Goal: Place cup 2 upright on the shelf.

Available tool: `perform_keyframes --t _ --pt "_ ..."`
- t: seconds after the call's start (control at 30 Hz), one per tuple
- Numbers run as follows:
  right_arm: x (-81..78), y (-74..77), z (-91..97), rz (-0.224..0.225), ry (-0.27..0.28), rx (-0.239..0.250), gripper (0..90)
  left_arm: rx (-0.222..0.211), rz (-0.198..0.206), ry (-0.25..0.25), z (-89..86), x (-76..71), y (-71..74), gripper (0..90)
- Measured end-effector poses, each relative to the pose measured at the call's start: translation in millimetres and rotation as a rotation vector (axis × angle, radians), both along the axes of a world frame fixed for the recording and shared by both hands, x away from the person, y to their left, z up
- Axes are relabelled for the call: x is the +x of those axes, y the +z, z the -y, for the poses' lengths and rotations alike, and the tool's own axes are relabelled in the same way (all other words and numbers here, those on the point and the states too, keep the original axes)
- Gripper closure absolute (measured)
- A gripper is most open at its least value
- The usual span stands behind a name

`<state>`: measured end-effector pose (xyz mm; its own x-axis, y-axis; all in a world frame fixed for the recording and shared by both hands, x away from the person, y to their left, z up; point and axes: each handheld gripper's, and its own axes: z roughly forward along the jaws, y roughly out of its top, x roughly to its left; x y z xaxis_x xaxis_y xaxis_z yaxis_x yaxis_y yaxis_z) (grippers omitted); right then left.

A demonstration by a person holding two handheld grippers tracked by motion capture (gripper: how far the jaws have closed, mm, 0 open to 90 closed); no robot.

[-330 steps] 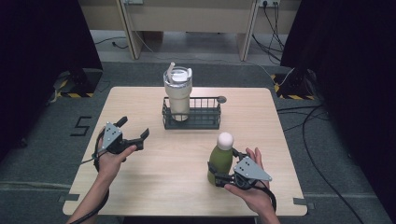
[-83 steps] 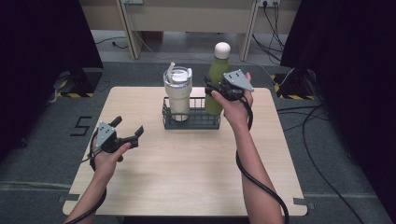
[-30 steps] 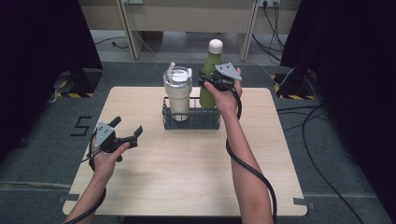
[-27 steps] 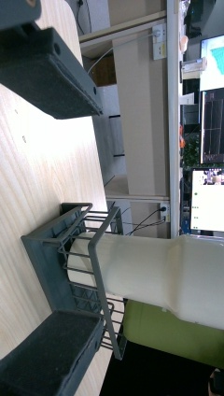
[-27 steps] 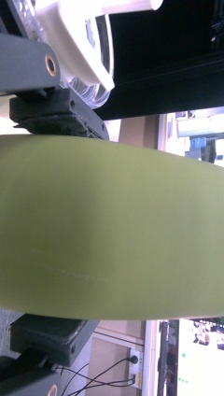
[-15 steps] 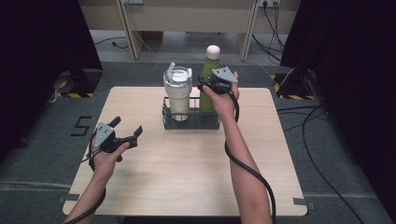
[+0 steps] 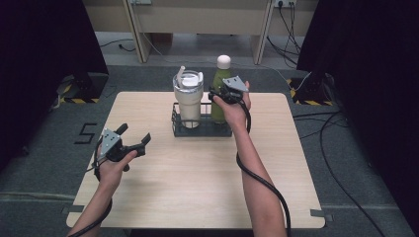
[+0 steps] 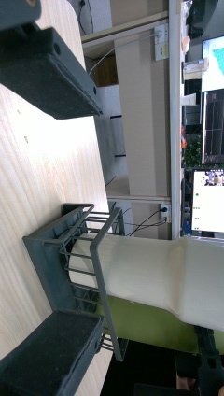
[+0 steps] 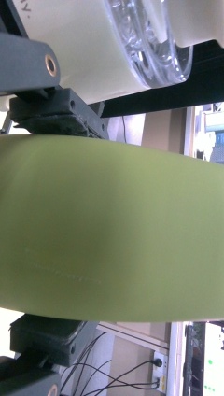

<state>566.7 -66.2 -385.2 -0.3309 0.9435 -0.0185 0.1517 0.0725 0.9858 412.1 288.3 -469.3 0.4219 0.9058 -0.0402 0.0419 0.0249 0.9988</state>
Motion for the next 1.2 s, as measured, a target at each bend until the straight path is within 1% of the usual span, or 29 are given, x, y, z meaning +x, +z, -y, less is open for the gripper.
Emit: perform_keyframes --t 0.1,0.2,0.73,0.8,0.83,0.87,1.0,1.1,1.2 --pt "-0.2 -3.1 -0.6 -0.002 0.004 -0.014 23.3 -0.002 -0.001 0.000 0.4 0.0 -0.3 1.0" --pt "-0.5 -5.8 -1.1 -0.008 0.004 -0.014 23.3 -0.002 0.000 0.000 0.4 0.0 -0.3 1.0" --pt "-5.5 -9.2 0.7 0.013 0.011 -0.011 22.4 -0.002 -0.003 0.000 0.6 0.0 -1.2 1.0" --pt "-7.2 -10.5 0.3 0.013 0.022 -0.019 18.5 0.002 -0.005 -0.001 0.9 -0.1 -1.3 1.0" --pt "-7.2 -10.5 0.3 0.013 0.022 -0.019 18.5 0.002 -0.005 -0.001 0.9 -0.1 -1.3 1.0" --pt "-8.7 -11.9 -0.8 0.004 0.037 -0.024 15.9 0.002 -0.005 -0.001 1.0 -0.1 -1.3 1.0" --pt "-10.2 -15.5 -1.3 0.002 0.037 -0.055 14.3 -0.001 -0.006 -0.001 1.1 0.2 -1.8 1.0" --pt "-11.3 -18.2 -0.1 -0.003 0.046 -0.059 13.2 -0.001 -0.006 0.000 0.8 0.3 -1.8 1.0" --pt "-13.2 -18.4 1.5 0.000 0.045 -0.050 11.6 -0.001 -0.006 0.001 0.6 0.3 -1.7 1.0"
